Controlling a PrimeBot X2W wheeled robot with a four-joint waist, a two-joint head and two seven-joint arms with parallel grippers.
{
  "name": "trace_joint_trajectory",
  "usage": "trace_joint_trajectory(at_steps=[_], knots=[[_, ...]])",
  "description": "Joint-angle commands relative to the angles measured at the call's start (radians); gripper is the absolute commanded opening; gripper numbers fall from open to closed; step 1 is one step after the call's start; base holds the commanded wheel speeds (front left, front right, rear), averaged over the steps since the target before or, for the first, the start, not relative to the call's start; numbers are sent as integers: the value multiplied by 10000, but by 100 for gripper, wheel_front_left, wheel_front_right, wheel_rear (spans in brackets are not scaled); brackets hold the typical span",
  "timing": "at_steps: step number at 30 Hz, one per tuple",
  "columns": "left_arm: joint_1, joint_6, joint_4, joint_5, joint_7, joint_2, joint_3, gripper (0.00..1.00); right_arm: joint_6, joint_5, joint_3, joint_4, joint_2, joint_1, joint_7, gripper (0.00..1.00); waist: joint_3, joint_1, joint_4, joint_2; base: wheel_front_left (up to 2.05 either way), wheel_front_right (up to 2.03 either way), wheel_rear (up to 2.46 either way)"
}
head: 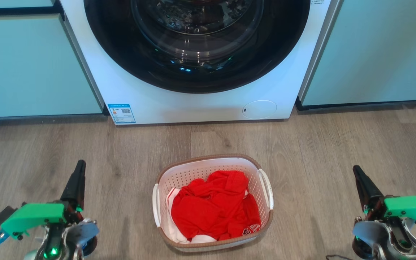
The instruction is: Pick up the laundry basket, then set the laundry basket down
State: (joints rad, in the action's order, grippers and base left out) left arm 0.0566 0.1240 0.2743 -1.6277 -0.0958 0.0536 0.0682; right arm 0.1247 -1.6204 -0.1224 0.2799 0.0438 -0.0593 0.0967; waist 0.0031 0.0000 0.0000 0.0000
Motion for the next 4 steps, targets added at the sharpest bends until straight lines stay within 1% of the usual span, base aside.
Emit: trace_joint_trajectory(at_steps=[1,4], knots=[[502,67,-296,83,-69,64,326,0,60,32,190,-356,143,-476,82,0,0,0,0,0,0,0,0],[503,67,-296,87,-74,60,331,0,60,36,185,-356,140,-477,85,0,0,0,0,0,0,0,0]])
